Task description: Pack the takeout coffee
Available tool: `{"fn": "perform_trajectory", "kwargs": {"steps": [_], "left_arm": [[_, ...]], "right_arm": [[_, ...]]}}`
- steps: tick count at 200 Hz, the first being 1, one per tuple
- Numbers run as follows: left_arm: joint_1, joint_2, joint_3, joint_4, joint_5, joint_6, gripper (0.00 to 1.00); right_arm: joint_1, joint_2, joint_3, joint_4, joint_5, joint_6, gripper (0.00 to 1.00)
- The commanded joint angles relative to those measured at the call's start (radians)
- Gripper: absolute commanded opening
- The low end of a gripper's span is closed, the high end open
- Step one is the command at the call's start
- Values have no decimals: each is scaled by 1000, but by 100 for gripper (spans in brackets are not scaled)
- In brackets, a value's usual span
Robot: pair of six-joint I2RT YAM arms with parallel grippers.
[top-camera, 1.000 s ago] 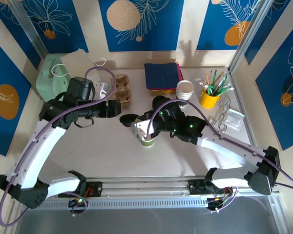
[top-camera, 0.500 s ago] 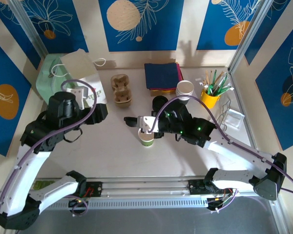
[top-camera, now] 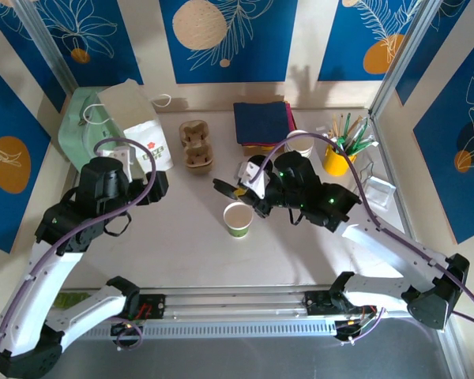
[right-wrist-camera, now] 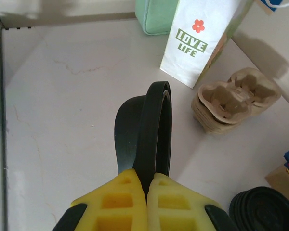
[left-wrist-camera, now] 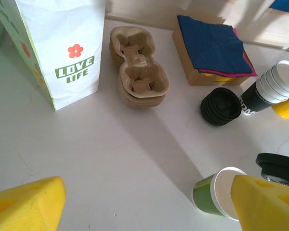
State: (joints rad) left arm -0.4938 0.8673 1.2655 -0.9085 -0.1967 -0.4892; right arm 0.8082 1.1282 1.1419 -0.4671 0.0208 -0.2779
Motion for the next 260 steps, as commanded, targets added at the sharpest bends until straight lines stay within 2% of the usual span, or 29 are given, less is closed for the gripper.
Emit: {"fn": "perform_trajectory", "kwargs": {"steps": [1,21,51,76,116,147,188,260], "left_arm": [[6,-5,-17,50,-25,14,89],[8,2,-28,66,-7,12,90],[8,19,-49,87,30,8,90],[8,32,-65,103,52,9,90],[8,32,-107,132,40,8,90],[8,42,-129,159,62,-3,91],[8,50,-145,171,76,-7,92],[8,31,-164,165,70,-17,93]], "right_arm": [[-34,-36,68,-68,-46,206,0],[-89,-36,118,-133,-119,376,0],[-194,-49,126,-157,-333,631,0],[-270,-65,67,-128,-480,793,0],[-338,-94,-105,-22,-585,985,0],[-362,-97,-248,118,-630,1136,0],[-381,-82,-384,267,-622,1260,0],[-397,4,-455,359,-631,1289,0]]}}
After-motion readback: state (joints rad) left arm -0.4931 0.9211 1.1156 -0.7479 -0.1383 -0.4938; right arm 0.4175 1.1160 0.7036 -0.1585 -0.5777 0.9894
